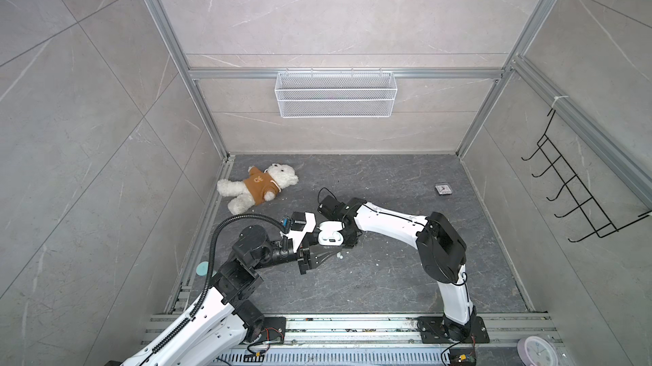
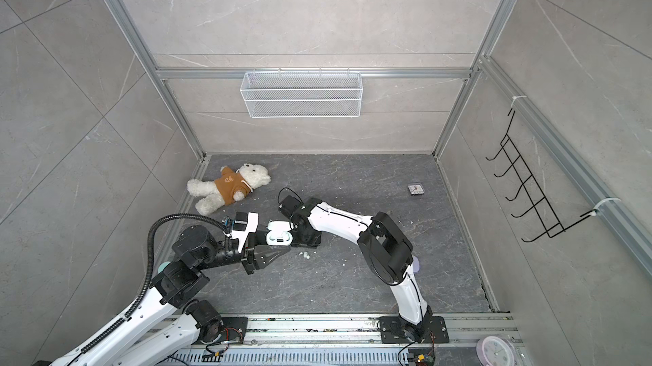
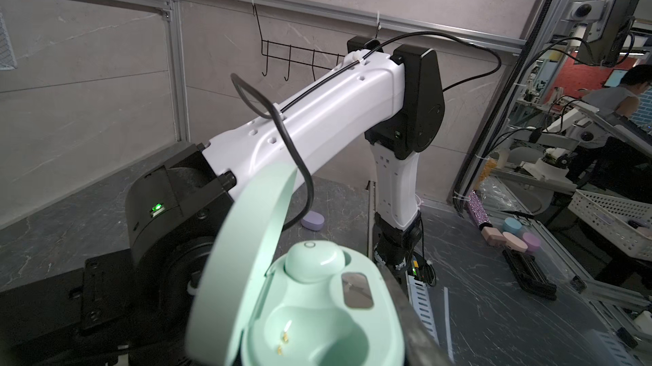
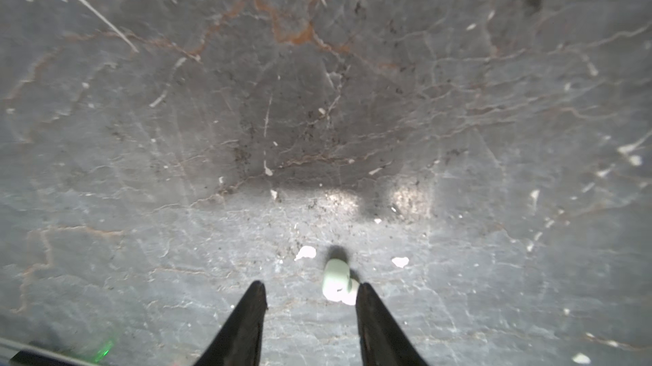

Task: Insert the wireless bluetooth earbuds into the charging case
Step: 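Close the right gripper on the second mint-green earbud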

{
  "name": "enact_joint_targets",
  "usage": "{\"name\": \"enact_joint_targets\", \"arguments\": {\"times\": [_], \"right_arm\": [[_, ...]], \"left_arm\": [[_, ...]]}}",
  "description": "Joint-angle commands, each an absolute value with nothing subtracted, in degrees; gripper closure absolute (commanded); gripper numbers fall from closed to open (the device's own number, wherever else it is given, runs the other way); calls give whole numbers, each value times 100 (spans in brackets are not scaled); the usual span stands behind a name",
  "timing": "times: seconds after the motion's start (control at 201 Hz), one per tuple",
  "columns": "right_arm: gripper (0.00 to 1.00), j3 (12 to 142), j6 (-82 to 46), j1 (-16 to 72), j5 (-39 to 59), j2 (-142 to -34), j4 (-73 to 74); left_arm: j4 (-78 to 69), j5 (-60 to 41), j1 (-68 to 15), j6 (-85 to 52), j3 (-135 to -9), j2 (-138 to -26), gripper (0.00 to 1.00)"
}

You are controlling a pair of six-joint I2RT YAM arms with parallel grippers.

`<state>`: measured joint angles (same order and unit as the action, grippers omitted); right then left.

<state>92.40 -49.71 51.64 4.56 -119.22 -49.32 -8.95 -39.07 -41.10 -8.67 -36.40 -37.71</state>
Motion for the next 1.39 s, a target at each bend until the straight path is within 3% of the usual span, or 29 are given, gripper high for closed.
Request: {"name": "enact_joint_targets", "arguments": {"times": [0.0, 1.389], "right_arm": [[56, 9360, -4896, 5195, 414, -12098, -5308], [87, 9234, -4895, 5298, 484, -12378, -5285]], "left_arm": [[-1053, -3877, -4078, -690, -3648, -3665, 68], [-994, -3823, -4078, -721, -3630, -3595, 68]]}}
